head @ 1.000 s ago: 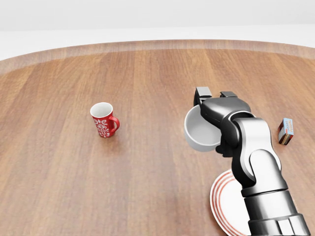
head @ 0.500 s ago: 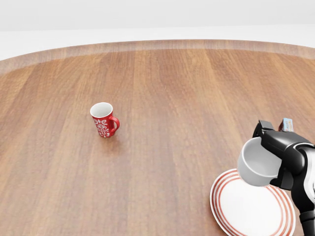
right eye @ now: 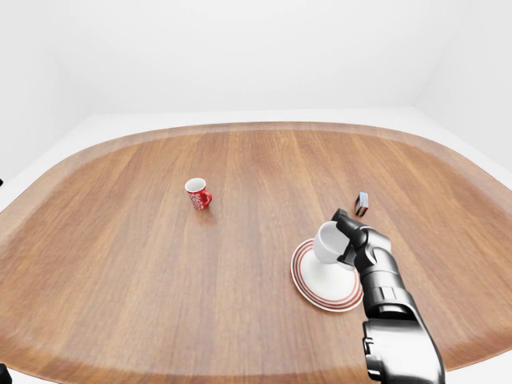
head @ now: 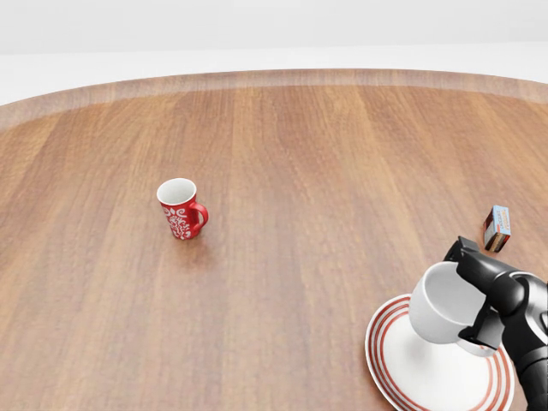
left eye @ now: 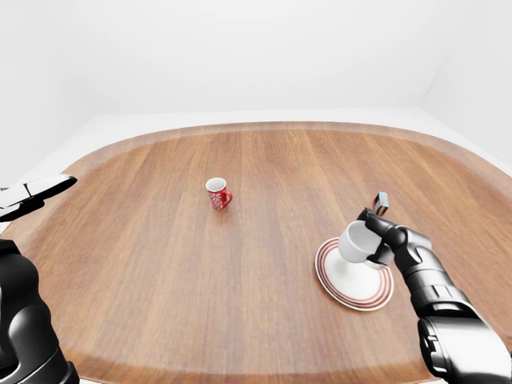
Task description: Put the white mug on the plate.
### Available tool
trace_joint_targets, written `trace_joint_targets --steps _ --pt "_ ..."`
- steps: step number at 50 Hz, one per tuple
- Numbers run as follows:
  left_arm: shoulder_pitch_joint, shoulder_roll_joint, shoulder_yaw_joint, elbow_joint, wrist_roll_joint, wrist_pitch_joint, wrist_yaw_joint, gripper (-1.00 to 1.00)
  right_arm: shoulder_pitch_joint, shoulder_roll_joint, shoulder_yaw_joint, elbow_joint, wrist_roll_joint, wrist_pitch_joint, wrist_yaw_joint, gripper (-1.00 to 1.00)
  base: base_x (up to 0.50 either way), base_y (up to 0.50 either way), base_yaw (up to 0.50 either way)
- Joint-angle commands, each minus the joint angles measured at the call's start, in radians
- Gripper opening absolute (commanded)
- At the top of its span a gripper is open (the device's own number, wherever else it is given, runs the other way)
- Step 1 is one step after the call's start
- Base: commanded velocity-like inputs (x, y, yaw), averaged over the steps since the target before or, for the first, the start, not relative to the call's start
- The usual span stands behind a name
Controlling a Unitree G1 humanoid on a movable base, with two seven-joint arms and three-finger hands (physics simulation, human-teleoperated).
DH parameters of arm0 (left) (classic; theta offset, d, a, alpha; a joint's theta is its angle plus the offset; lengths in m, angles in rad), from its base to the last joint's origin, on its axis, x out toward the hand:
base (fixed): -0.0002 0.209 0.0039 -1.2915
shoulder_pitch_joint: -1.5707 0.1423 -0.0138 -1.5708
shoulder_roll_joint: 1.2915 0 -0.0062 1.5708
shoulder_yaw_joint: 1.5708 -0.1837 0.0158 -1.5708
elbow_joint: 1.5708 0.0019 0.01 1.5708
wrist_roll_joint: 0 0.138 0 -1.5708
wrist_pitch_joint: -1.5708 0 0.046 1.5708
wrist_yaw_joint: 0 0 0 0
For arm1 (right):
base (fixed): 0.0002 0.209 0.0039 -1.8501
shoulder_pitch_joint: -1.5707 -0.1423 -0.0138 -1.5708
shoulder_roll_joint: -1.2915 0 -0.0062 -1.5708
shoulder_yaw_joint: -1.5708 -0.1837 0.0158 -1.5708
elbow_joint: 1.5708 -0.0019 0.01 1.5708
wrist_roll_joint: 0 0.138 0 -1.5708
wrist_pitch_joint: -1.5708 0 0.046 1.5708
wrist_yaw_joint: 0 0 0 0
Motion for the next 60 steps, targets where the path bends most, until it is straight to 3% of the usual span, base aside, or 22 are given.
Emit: trace_joint_targets --steps 1,30,41,42,55,60 --pt "-0.014 -0.002 -0.002 0.074 0.011 0.0 0.009 1.0 -0.056 -0.011 0.04 0.176 0.011 0.0 -0.068 -1.0 0.0 0.0 0.0" --pt "-0.016 -0.002 -0.006 0.083 0.015 0.0 0.007 1.0 0.109 -0.021 -0.006 -0.165 -0.119 0.0 0.159 -1.0 0.0 0.0 0.0" --pt "-0.016 -0.003 -0.008 0.081 0.018 0.0 0.008 1.0 0.116 -0.02 -0.021 -0.171 -0.139 0.0 0.17 -1.0 0.0 0.0 0.0" --pt "-0.016 -0.003 -0.007 0.081 0.017 0.0 0.008 1.0 0.117 -0.022 -0.023 -0.177 -0.142 0.0 0.174 -0.58 0.0 0.0 0.0" --pt "-0.014 -0.003 -0.004 0.076 0.016 0.0 0.007 1.0 0.117 -0.022 -0.023 -0.177 -0.143 0.0 0.172 -0.2 0.0 0.0 0.0" --pt "-0.013 -0.003 -0.004 0.073 0.015 0.0 0.007 1.0 0.122 -0.024 -0.028 -0.183 -0.146 0.0 0.176 -0.18 0.0 0.0 0.0"
